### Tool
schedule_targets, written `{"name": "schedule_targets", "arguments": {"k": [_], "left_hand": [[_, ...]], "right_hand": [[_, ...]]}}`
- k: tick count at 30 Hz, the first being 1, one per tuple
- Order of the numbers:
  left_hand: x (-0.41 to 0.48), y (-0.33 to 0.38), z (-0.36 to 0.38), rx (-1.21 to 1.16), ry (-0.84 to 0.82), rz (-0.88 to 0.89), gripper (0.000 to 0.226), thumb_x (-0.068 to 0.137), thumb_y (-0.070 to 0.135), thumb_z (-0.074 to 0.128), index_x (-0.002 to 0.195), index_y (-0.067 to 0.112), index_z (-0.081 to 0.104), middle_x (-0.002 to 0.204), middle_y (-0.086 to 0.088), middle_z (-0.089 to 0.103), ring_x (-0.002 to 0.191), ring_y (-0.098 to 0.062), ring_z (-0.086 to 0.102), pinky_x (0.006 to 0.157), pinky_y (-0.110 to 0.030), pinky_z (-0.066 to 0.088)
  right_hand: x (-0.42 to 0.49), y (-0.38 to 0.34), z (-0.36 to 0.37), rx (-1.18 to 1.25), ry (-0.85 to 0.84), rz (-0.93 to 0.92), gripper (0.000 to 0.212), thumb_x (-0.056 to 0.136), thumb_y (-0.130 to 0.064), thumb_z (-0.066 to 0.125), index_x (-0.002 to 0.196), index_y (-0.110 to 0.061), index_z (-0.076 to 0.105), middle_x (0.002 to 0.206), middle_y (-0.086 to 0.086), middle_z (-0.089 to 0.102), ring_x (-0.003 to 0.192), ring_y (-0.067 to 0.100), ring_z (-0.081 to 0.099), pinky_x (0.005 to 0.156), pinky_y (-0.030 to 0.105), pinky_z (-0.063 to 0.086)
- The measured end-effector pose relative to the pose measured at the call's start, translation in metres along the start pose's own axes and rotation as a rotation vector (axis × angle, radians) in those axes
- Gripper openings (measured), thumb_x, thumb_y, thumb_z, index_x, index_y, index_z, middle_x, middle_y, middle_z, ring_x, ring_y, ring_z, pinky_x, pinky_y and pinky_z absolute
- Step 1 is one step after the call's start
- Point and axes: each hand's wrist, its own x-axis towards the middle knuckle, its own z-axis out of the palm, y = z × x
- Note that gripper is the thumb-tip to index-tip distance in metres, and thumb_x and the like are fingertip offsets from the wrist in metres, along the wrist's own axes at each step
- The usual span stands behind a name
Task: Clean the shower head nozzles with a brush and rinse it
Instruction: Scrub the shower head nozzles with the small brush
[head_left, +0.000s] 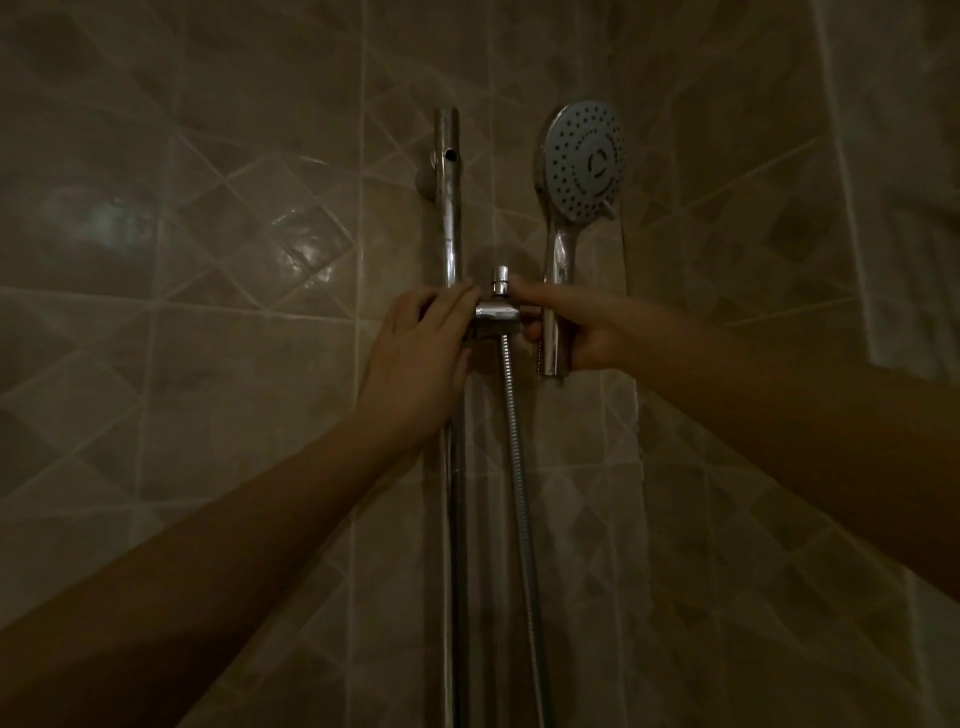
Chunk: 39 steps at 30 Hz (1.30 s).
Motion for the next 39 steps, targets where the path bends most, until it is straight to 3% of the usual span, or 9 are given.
{"name": "schedule_targets", "arguments": {"k": [7, 10, 16, 20, 26, 29, 32, 35, 39], "left_hand": [[-0.018, 0.034, -0.018, -0.215, -0.154, -0.173, 0.060, 0.086, 0.029, 0.056, 0.141, 0.014, 0.035, 0.148, -0.006, 0.037, 0.137, -0.023, 0.031, 0.114, -0.042, 0.028], [-0.032, 0.073, -0.036, -0.452, -0.157, -0.273, 0.042, 0.090, 0.025, 0.056, 0.129, 0.013, 0.047, 0.122, 0.001, 0.051, 0.110, -0.011, 0.045, 0.095, -0.020, 0.033], [-0.070, 0.147, -0.057, -1.108, -0.490, -0.578, 0.029, 0.090, 0.007, 0.055, 0.102, 0.030, 0.043, 0.092, 0.012, 0.055, 0.085, -0.001, 0.056, 0.066, -0.002, 0.046], [-0.098, 0.180, -0.065, -1.087, -0.654, -0.776, 0.018, 0.091, 0.009, 0.052, 0.091, 0.027, 0.048, 0.078, -0.001, 0.050, 0.072, -0.011, 0.051, 0.067, -0.024, 0.048], [-0.169, 0.211, -0.081, -0.930, -0.739, -0.899, 0.021, 0.088, -0.007, 0.049, 0.096, 0.011, 0.054, 0.066, 0.003, 0.048, 0.043, 0.006, 0.052, 0.042, -0.004, 0.036], [-0.216, 0.212, -0.091, -0.833, -0.649, -0.984, 0.025, 0.087, 0.002, 0.057, 0.113, 0.005, 0.057, 0.077, -0.001, 0.053, 0.053, 0.004, 0.051, 0.047, -0.007, 0.038], [-0.257, 0.203, -0.107, -0.642, -0.705, -0.971, 0.016, 0.085, 0.010, 0.062, 0.100, 0.005, 0.063, 0.079, -0.005, 0.057, 0.064, -0.011, 0.052, 0.058, -0.022, 0.041], [-0.291, 0.194, -0.127, -0.588, -0.832, -0.928, 0.005, 0.083, 0.012, 0.062, 0.082, 0.016, 0.060, 0.068, 0.003, 0.053, 0.059, -0.008, 0.050, 0.056, -0.017, 0.038], [-0.333, 0.175, -0.145, -0.686, -1.043, -1.119, 0.011, 0.084, 0.025, 0.064, 0.088, 0.015, 0.061, 0.064, 0.004, 0.056, 0.052, -0.005, 0.053, 0.051, -0.018, 0.043]], "right_hand": [[-0.031, 0.008, -0.009, 0.024, 0.044, 0.010, 0.021, 0.083, -0.035, 0.067, 0.089, -0.017, 0.059, 0.066, -0.003, 0.050, 0.041, 0.005, 0.050, 0.043, 0.015, 0.046], [-0.050, 0.018, -0.011, 0.059, 0.073, 0.018, 0.021, 0.086, -0.030, 0.065, 0.076, -0.014, 0.057, 0.064, -0.003, 0.055, 0.044, 0.008, 0.053, 0.040, 0.015, 0.045], [-0.086, 0.063, -0.009, 0.191, 0.065, 0.050, 0.032, 0.086, -0.024, 0.066, 0.060, -0.010, 0.052, 0.052, 0.002, 0.049, 0.039, 0.012, 0.051, 0.045, 0.026, 0.048], [-0.116, 0.106, -0.004, 0.143, 0.067, 0.137, 0.041, 0.082, -0.026, 0.070, 0.052, -0.010, 0.047, 0.043, 0.003, 0.046, 0.033, 0.012, 0.047, 0.038, 0.017, 0.044], [-0.171, 0.179, -0.008, 0.039, -0.184, 0.228, 0.025, 0.083, -0.022, 0.068, 0.063, -0.014, 0.055, 0.061, 0.002, 0.054, 0.056, 0.011, 0.054, 0.053, 0.022, 0.047], [-0.190, 0.204, -0.005, 0.109, -0.292, 0.332, 0.015, 0.082, -0.025, 0.068, 0.075, -0.014, 0.061, 0.075, 0.002, 0.063, 0.072, 0.012, 0.061, 0.057, 0.023, 0.054], [-0.201, 0.229, -0.004, 0.330, -0.276, 0.467, 0.011, 0.087, -0.022, 0.061, 0.083, -0.011, 0.062, 0.085, 0.004, 0.065, 0.083, 0.016, 0.061, 0.084, 0.034, 0.051], [-0.216, 0.270, 0.007, 0.389, -0.309, 0.600, 0.021, 0.089, -0.024, 0.060, 0.102, -0.007, 0.061, 0.098, 0.008, 0.067, 0.092, 0.020, 0.062, 0.079, 0.035, 0.052], [-0.234, 0.318, 0.038, 0.534, -0.324, 0.681, 0.027, 0.087, -0.017, 0.062, 0.110, -0.003, 0.057, 0.102, 0.014, 0.066, 0.095, 0.027, 0.064, 0.078, 0.039, 0.054]]}}
